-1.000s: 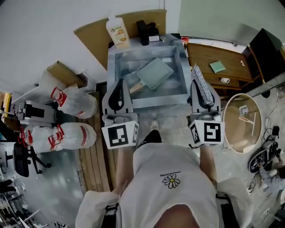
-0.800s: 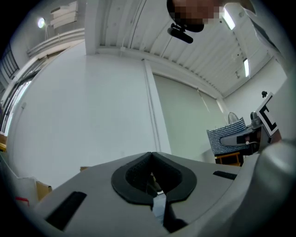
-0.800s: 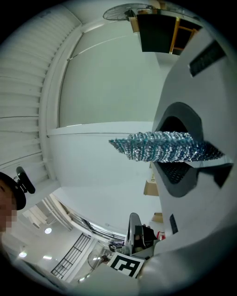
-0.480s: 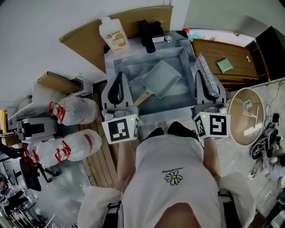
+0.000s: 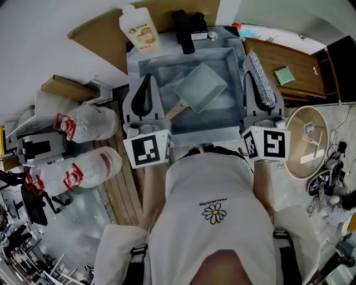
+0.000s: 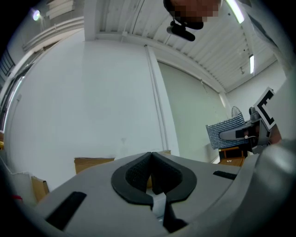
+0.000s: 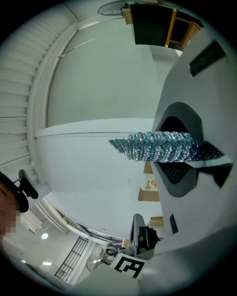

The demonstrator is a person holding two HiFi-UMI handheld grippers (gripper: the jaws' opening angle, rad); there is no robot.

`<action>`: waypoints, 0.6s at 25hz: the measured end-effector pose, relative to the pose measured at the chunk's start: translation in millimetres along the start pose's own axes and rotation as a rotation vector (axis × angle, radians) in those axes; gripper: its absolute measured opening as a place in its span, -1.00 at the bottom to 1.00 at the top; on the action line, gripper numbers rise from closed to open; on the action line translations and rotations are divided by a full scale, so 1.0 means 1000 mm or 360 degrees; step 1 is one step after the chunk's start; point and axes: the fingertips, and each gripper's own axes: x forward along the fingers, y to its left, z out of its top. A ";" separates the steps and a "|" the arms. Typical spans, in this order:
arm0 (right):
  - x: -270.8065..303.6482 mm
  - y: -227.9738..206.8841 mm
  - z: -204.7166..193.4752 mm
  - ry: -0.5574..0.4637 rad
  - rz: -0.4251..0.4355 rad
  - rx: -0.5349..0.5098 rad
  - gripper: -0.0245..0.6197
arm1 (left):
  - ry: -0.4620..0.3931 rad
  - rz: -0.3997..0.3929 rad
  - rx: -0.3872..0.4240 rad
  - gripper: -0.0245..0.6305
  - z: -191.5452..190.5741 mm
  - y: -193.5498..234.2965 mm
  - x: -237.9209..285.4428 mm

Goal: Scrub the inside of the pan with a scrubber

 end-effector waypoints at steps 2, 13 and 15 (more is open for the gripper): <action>0.000 -0.001 -0.003 0.0010 0.0014 0.0019 -0.73 | -0.0010 0.0003 -0.0005 -0.88 0.002 -0.001 0.002; 0.002 0.002 -0.016 0.0065 0.0105 0.0073 -0.73 | 0.0298 -0.0399 0.0086 -0.45 -0.035 -0.026 0.023; 0.001 0.002 -0.019 0.0079 0.0119 0.0085 -0.73 | 0.0467 -0.0560 0.0117 -0.40 -0.058 -0.035 0.028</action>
